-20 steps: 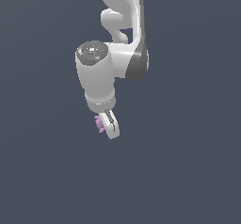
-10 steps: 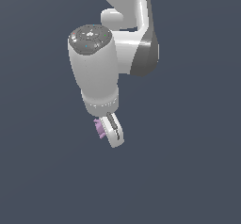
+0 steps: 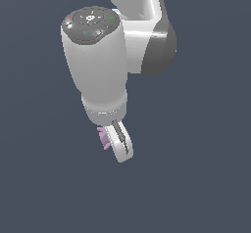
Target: Pick up the object and move it to a goal position.
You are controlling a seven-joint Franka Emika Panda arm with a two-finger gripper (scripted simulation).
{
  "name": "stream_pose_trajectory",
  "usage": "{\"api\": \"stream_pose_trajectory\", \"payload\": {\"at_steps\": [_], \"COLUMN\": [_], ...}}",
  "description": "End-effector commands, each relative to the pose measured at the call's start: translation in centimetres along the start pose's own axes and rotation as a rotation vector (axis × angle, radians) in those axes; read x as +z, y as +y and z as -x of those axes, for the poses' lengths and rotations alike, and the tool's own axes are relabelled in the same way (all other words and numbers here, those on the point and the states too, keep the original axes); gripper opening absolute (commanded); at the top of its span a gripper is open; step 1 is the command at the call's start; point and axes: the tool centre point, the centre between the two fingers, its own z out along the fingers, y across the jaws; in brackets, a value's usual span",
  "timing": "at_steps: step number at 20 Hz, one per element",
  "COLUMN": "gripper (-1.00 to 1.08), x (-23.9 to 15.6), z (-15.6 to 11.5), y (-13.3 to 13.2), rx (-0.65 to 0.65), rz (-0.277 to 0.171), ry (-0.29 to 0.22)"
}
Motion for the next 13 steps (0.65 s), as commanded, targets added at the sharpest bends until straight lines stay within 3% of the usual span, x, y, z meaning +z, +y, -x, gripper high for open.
{"api": "stream_pose_trajectory", "payload": {"at_steps": [1,13], "gripper": [-1.00,-1.00], "x": [-0.49,-1.29], "z": [-0.12,-0.32], "y": [-0.48,-1.36], "rx": [0.000,0.000], "rz": [0.000,0.000], "ry": [-0.001,-0.001]}}
